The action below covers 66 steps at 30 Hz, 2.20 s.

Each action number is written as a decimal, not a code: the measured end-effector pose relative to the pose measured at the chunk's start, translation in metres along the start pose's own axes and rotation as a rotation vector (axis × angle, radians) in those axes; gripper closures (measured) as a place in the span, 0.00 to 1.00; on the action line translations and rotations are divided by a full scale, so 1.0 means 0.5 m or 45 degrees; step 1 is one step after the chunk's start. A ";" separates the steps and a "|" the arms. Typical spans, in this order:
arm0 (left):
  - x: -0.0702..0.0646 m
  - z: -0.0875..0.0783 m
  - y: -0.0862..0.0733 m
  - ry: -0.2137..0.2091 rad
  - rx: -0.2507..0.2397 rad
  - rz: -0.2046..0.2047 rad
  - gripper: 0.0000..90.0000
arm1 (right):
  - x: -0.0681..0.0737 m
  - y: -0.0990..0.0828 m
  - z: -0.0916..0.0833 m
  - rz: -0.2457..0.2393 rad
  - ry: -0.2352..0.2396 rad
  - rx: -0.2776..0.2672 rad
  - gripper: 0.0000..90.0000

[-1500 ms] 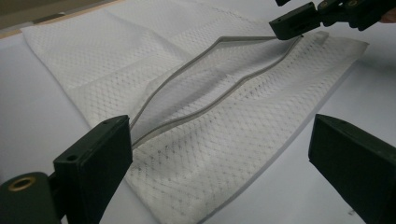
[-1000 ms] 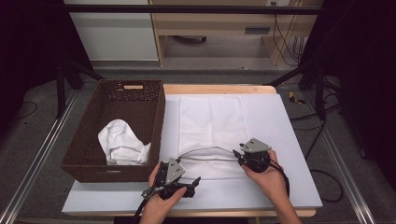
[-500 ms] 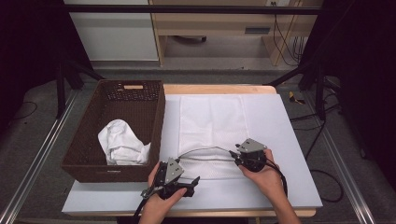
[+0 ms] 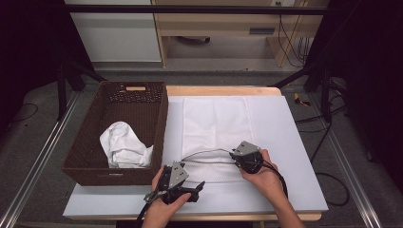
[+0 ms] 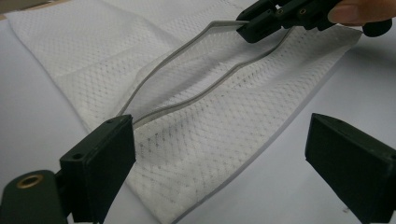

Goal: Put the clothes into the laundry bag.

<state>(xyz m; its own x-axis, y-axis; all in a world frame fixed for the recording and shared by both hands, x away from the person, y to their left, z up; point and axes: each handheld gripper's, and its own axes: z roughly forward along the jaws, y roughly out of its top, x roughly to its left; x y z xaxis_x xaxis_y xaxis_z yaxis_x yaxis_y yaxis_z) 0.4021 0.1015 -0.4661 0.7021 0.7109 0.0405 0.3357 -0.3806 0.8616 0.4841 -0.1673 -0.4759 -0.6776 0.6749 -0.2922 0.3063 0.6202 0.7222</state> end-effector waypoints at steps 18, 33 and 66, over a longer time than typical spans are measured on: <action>-0.003 0.001 0.000 0.007 0.012 -0.001 0.10 | 0.013 0.017 -0.018 -0.032 -0.068 -0.069 0.96; -0.002 0.002 -0.001 0.012 0.017 -0.003 0.10 | 0.024 0.032 -0.036 -0.034 -0.113 -0.142 0.97; 0.001 0.003 -0.001 0.012 0.026 -0.004 0.10 | 0.028 0.049 -0.064 -0.027 -0.208 -0.297 0.95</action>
<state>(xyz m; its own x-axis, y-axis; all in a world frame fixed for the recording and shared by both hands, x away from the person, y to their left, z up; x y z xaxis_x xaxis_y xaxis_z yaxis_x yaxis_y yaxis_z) 0.4030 0.1012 -0.4675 0.6952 0.7176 0.0422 0.3508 -0.3900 0.8514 0.4606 -0.1552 -0.4423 -0.5598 0.7300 -0.3920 0.1184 0.5387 0.8342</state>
